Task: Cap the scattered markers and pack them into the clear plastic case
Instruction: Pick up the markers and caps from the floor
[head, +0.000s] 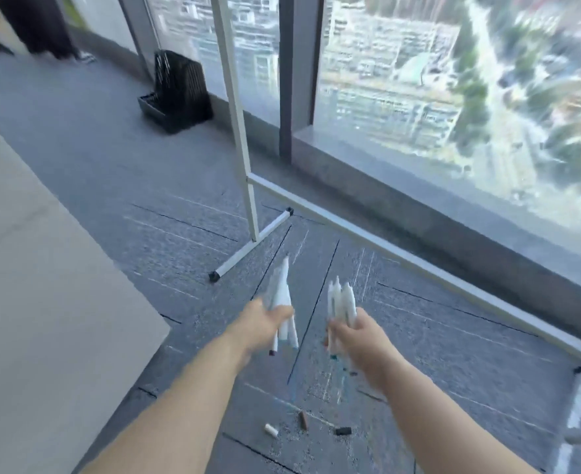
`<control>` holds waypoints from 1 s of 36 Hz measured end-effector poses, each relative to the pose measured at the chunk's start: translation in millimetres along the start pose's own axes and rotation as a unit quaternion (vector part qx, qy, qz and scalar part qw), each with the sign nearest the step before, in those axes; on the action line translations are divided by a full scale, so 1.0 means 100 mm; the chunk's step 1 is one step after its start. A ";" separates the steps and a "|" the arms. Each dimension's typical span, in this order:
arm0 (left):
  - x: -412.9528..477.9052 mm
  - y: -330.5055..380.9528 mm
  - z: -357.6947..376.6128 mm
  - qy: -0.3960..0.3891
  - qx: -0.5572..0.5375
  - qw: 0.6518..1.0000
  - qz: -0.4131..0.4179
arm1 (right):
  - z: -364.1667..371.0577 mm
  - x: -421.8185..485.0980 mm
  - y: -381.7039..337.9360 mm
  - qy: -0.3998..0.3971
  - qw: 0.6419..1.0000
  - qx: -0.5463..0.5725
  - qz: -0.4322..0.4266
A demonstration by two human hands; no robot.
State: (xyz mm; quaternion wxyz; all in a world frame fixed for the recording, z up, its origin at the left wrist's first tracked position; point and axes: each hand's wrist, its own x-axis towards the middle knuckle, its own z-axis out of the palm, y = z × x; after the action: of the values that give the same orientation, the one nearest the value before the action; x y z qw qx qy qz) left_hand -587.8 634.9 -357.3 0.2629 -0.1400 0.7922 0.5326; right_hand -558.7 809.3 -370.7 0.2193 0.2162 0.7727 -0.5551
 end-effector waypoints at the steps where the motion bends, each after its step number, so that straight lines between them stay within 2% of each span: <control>1: -0.23 0.17 -0.13 0.009 -0.013 1.000 0.019 | -0.01 -0.18 -0.21 -0.001 1.000 -0.002 -0.022; 8: -1.89 1.03 -1.16 0.043 -0.161 0.983 0.081 | 0.07 -1.63 -1.66 -0.018 0.986 -0.042 -0.163; 14: -3.48 1.33 -2.00 0.101 -0.169 0.969 0.149 | 0.46 -3.04 -2.60 -0.046 0.970 -0.046 -0.234; 23: -5.30 0.90 -2.88 0.259 -0.179 0.924 0.216 | 1.36 -4.75 -3.17 -0.109 0.936 -0.055 -0.331; 30: -6.24 0.39 -3.38 0.350 -0.191 0.886 0.239 | 2.04 -5.41 -3.32 -0.166 0.909 -0.063 -0.377; 36: -6.51 0.01 -3.78 0.394 -0.239 0.859 0.220 | 2.60 -5.59 -3.44 -0.232 0.883 -0.101 -0.395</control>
State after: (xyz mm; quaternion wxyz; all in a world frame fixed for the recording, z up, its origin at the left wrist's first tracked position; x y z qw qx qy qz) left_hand -153.3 251.0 123.0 -0.2373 -0.2186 0.6878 0.6502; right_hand -278.5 410.9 140.9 0.1753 -0.2648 0.7729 -0.5493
